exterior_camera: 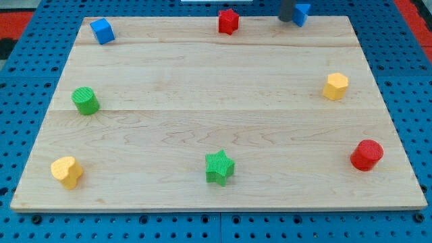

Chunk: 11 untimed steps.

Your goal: Push the yellow hexagon slightly left

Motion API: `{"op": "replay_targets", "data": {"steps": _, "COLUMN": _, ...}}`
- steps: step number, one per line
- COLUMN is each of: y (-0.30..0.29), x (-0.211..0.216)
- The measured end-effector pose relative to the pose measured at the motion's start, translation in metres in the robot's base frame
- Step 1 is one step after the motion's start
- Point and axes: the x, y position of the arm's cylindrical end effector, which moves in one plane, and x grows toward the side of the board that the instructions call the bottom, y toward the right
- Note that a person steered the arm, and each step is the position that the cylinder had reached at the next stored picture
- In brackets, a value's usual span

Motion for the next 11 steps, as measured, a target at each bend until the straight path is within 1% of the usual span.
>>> {"op": "replay_targets", "data": {"steps": 1, "y": 0.036, "x": 0.0}}
{"op": "replay_targets", "data": {"steps": 2, "y": 0.032, "x": 0.0}}
{"op": "replay_targets", "data": {"steps": 3, "y": 0.025, "x": 0.034}}
{"op": "replay_targets", "data": {"steps": 4, "y": 0.038, "x": 0.094}}
{"op": "replay_targets", "data": {"steps": 6, "y": 0.093, "x": 0.161}}
{"op": "replay_targets", "data": {"steps": 7, "y": 0.105, "x": 0.197}}
{"op": "replay_targets", "data": {"steps": 8, "y": 0.055, "x": 0.217}}
{"op": "replay_targets", "data": {"steps": 9, "y": -0.008, "x": 0.182}}
{"op": "replay_targets", "data": {"steps": 10, "y": -0.015, "x": 0.178}}
{"op": "replay_targets", "data": {"steps": 11, "y": -0.044, "x": 0.227}}
